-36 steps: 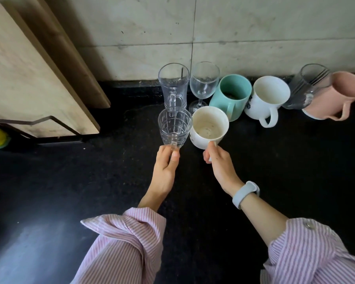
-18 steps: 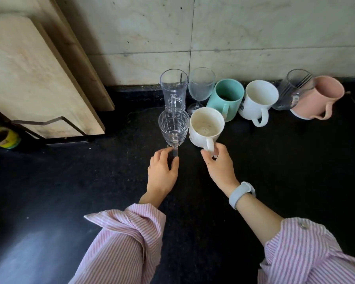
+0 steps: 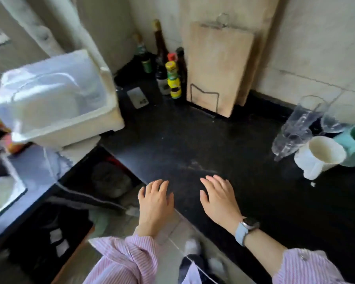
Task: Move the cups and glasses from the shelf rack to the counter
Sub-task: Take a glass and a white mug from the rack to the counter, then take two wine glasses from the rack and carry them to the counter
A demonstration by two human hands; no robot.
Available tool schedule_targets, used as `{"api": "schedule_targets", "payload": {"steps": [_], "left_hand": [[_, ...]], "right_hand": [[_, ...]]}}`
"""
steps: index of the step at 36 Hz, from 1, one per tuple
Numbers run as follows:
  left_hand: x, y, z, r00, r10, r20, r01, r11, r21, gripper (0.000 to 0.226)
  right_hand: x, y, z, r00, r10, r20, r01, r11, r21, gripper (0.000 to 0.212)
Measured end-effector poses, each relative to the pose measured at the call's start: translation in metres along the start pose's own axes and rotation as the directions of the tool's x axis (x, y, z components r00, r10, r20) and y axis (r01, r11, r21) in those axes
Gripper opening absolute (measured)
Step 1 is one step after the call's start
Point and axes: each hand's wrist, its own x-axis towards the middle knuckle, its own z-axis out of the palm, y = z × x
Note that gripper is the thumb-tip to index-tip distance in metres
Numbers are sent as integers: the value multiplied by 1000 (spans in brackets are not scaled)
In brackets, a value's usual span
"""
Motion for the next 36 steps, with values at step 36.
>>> {"api": "schedule_targets", "payload": {"steps": [36], "left_hand": [[-630, -496, -171, -57, -935, -351, 929, 79, -361, 33]], "right_hand": [[-309, -693, 302, -39, -889, 457, 958, 96, 269, 30]]}}
